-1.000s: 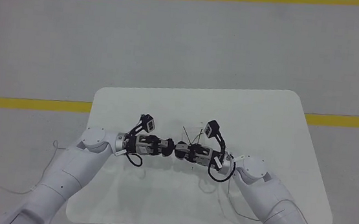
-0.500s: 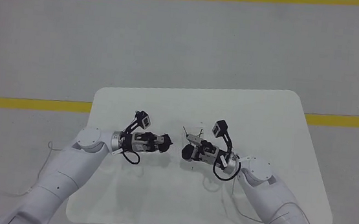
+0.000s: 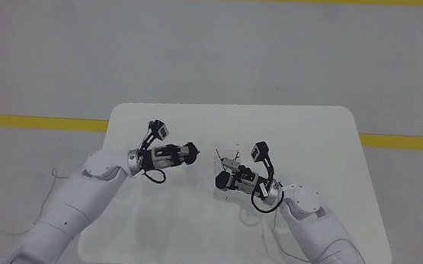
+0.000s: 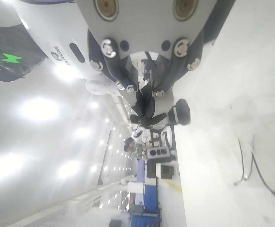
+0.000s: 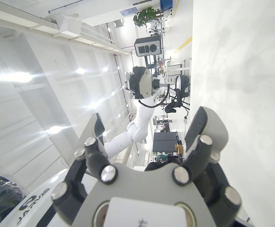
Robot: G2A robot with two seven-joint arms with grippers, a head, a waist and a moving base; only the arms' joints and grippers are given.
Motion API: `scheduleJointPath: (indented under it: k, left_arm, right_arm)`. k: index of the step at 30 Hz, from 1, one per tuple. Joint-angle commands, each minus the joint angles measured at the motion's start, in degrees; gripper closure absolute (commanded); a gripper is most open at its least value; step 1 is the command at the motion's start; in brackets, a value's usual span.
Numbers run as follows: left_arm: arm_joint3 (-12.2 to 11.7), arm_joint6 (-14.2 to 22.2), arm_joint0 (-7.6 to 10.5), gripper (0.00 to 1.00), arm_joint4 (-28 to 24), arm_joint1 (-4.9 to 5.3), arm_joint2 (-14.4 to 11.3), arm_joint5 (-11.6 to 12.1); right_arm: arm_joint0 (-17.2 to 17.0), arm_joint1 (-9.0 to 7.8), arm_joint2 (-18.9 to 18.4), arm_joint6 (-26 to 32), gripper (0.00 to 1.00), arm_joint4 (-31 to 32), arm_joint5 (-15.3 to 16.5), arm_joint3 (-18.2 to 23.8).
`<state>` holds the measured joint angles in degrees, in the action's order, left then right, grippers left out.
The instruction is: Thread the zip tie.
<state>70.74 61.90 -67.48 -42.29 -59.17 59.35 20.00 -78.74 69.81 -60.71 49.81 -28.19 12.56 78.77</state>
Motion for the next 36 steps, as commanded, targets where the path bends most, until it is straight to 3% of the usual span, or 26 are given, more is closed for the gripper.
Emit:
scheduleJointPath:
  k: [1, 7, 9, 13, 17, 23, 26, 28, 36]
  left_arm:
    - [1.87, 0.03, -1.51, 1.00, 1.21, 0.11, 3.20, -0.52]
    - [7.48, -0.81, -6.44, 1.00, 7.46, -0.80, 11.53, -0.52]
    - [7.95, -0.21, -7.32, 1.00, 7.96, -1.27, 12.76, -0.52]
    - [7.95, -0.21, -7.32, 1.00, 7.96, -1.27, 12.76, -0.52]
    - [7.95, -0.21, -7.32, 1.00, 7.96, -1.27, 12.76, -0.52]
    - [7.95, -0.21, -7.32, 1.00, 7.96, -1.27, 12.76, -0.52]
    - [7.95, -0.21, -7.32, 1.00, 7.96, -1.27, 12.76, -0.52]
    - [7.95, -0.21, -7.32, 1.00, 7.96, -1.27, 12.76, -0.52]
    - [7.95, -0.21, -7.32, 1.00, 7.96, -1.27, 12.76, -0.52]
  right_arm:
    - [0.00, 0.00, 0.00, 0.00, 0.00, 0.00, 0.00, 0.00]
    - [0.00, 0.00, 0.00, 0.00, 0.00, 0.00, 0.00, 0.00]
    - [0.00, 0.00, 0.00, 0.00, 0.00, 0.00, 0.00, 0.00]
    - [0.05, -0.03, -0.05, -0.85, 0.00, 0.98, -0.09, 0.20]
    - [-0.31, -0.76, -0.28, -7.67, 0.00, 14.91, -3.00, 6.21]
    - [-1.44, -2.01, 1.03, -13.39, 0.00, 40.41, -15.56, 19.24]
    - [-1.33, -2.21, 2.86, -14.29, 0.00, 50.08, -20.89, 22.67]
    - [-1.39, -2.34, 4.19, -14.35, 0.00, 55.38, -21.96, 23.71]
    - [-1.48, -2.34, 4.32, -14.57, 0.00, 55.87, -22.16, 23.84]
